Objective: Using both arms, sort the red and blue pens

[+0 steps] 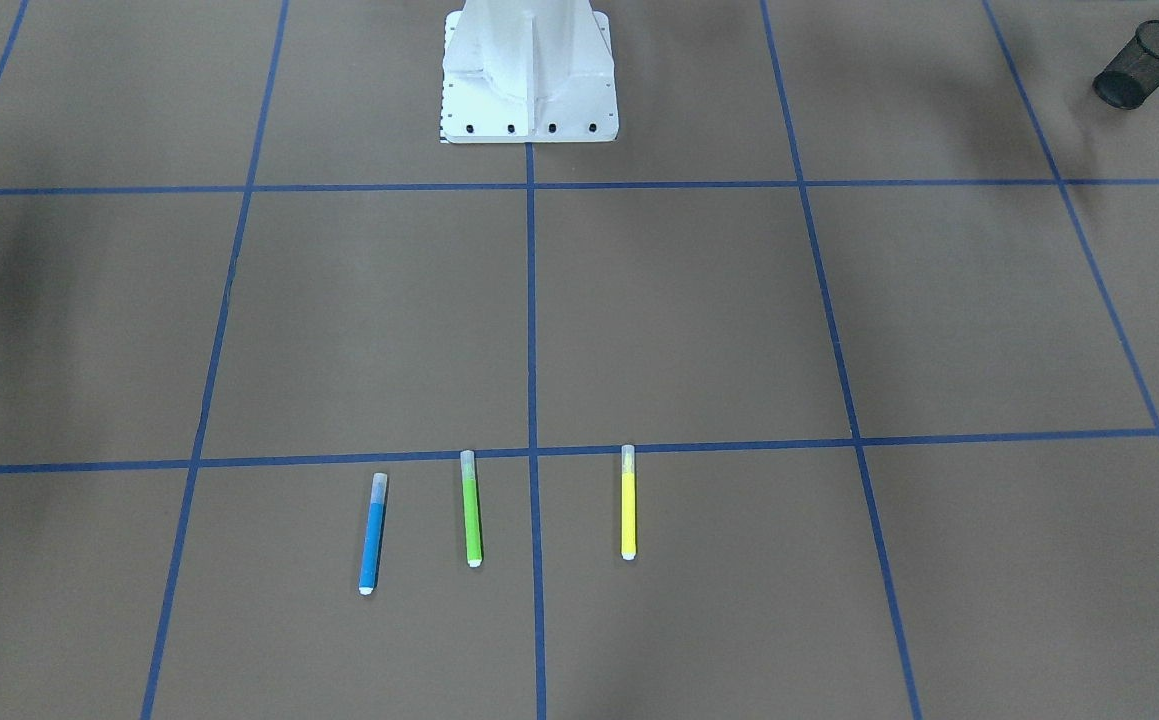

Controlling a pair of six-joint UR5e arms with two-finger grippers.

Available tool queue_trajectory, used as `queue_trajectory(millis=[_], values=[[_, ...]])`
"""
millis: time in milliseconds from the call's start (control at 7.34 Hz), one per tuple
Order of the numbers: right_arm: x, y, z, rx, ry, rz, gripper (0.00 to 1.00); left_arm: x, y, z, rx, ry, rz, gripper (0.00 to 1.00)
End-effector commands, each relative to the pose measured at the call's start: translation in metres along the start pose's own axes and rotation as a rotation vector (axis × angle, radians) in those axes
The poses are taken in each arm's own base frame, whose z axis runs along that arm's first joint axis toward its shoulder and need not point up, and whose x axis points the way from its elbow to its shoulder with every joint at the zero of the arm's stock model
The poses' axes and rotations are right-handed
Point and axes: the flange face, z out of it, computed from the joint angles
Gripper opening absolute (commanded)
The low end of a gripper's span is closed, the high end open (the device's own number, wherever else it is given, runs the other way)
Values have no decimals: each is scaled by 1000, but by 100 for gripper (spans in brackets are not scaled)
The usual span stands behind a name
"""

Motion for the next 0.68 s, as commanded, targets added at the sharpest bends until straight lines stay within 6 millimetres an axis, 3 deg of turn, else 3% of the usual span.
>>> queue_trajectory(millis=[0, 408, 545], values=[[0, 1, 2, -4, -2, 4, 100, 1, -23, 2, -7, -7, -20, 0], [-3, 0, 5, -10, -3, 14, 100, 10, 33, -20, -28, -135, -67, 0], [-4, 0, 7, -12, -3, 13, 100, 8, 36, -20, -45, -146, -70, 0]])
